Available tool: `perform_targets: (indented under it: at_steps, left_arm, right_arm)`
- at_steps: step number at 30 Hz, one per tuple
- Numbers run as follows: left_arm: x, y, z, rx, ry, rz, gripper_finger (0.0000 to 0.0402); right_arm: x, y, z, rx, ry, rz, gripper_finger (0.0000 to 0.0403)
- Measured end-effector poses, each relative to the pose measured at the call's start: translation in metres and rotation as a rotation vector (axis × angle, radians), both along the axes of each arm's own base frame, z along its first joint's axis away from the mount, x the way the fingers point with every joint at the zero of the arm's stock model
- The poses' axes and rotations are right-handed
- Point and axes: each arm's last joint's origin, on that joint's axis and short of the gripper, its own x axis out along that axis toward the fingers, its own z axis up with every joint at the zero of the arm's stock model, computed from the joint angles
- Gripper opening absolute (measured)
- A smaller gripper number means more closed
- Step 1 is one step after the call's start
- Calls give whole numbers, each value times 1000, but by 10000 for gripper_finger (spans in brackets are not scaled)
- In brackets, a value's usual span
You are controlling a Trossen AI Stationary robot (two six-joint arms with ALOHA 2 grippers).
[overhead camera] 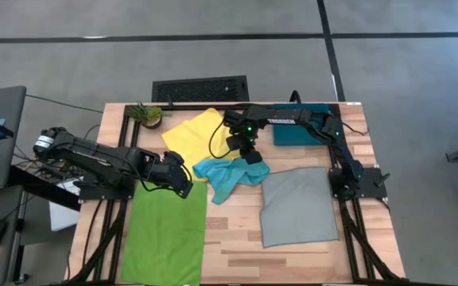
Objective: Fold microfiber towels
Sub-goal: Fold the blue microfiber cloth
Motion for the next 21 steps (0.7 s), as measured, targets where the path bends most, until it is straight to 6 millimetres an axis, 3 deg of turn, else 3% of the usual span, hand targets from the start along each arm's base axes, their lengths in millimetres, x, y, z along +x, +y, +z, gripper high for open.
perform_targets:
  at_steps: [8,15,21]
  left_arm:
    - [0,0,0,0,0,0,151]
    - [0,0,0,0,0,-1,151]
    - [0,0,0,5,1,-12,151]
  right_arm:
    - [-2,-1,0,6,14,-4,9]
    - [-6,1,4,24,51,-31,5]
    - [-7,1,28,24,59,-80,4]
